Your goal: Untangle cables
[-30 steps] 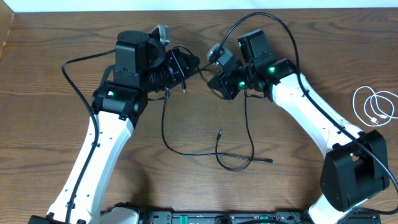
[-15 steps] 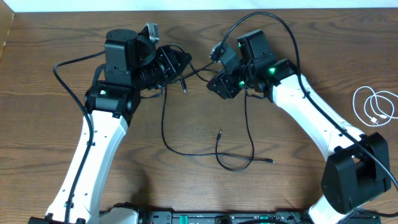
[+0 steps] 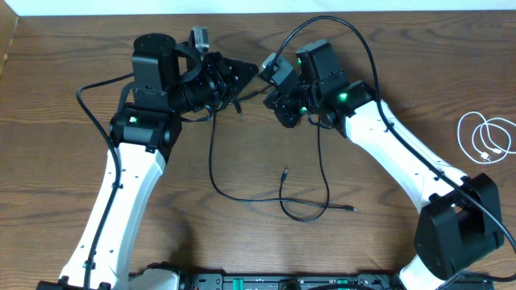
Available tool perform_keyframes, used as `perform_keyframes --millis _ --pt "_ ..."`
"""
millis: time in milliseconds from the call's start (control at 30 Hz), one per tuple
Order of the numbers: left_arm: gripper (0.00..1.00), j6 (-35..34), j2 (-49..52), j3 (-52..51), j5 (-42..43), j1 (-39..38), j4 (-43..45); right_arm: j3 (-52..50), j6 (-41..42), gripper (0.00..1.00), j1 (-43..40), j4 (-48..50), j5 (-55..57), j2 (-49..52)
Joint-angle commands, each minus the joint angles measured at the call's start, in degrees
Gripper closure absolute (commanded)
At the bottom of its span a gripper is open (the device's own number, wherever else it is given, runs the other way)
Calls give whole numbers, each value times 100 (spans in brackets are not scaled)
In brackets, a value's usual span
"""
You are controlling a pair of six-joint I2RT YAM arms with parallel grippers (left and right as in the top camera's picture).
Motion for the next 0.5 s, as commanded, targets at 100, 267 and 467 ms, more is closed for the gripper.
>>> perform_keyframes --millis 100,267,467 --pt "74 960 -35 46 -133 348 -372 90 553 99 -243 -70 839 -544" --pt "54 2090 -20 44 -1532 358 -1488 514 822 99 -590 -319 1521 -1300" --pt "54 2247 238 37 -2382 358 -2090 1473 960 99 -1110 -328 1617 -2120"
